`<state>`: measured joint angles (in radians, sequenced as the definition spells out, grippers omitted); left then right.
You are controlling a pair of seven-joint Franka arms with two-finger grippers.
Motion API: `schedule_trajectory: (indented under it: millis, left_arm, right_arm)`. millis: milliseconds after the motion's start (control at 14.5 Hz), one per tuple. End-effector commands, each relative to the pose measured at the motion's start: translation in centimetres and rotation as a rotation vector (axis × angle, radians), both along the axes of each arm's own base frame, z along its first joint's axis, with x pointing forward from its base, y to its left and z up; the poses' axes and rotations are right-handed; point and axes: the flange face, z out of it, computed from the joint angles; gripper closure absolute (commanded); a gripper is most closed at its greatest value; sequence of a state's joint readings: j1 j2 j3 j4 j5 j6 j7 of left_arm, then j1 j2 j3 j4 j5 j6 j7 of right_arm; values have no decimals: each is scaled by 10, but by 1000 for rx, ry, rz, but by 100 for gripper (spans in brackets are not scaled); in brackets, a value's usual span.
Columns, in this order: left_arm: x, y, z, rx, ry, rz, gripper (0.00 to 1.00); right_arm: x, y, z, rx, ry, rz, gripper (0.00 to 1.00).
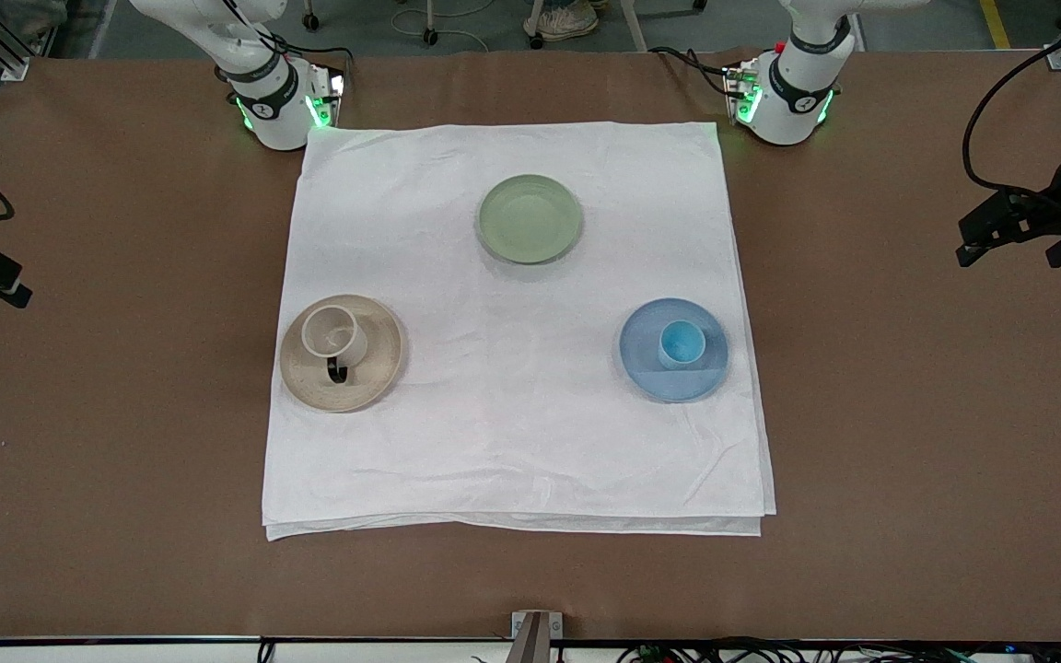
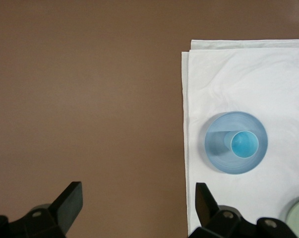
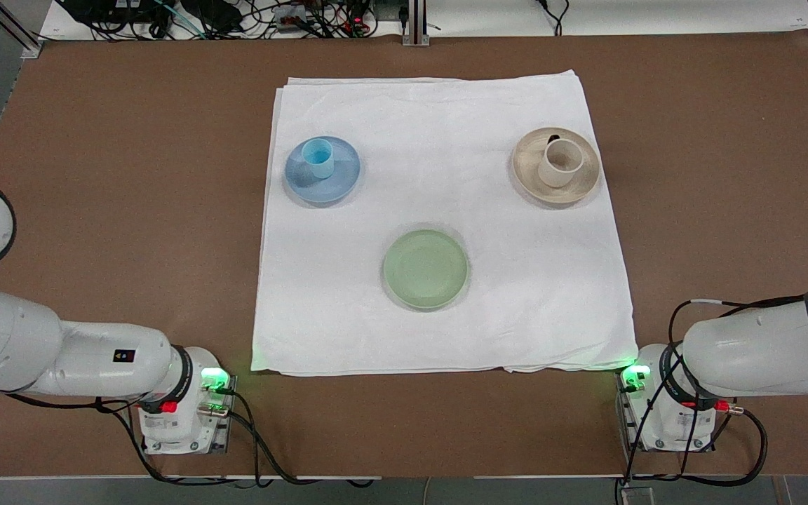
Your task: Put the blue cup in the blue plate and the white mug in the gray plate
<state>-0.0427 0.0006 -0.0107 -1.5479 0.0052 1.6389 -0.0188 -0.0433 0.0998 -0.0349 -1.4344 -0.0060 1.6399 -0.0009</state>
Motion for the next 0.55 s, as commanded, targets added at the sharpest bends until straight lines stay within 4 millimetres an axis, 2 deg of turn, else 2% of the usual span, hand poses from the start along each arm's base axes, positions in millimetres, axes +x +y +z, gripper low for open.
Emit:
schedule_trajectory:
  millis: [0, 483]
  left_arm:
    - [-3, 3, 8, -28, -6, 0, 0]
    - [-4, 3, 8, -28, -8, 0, 0]
  right_arm:
    - [-21, 1, -6, -13, -17, 9, 0]
    - [-25, -3, -14, 2, 12, -4, 0]
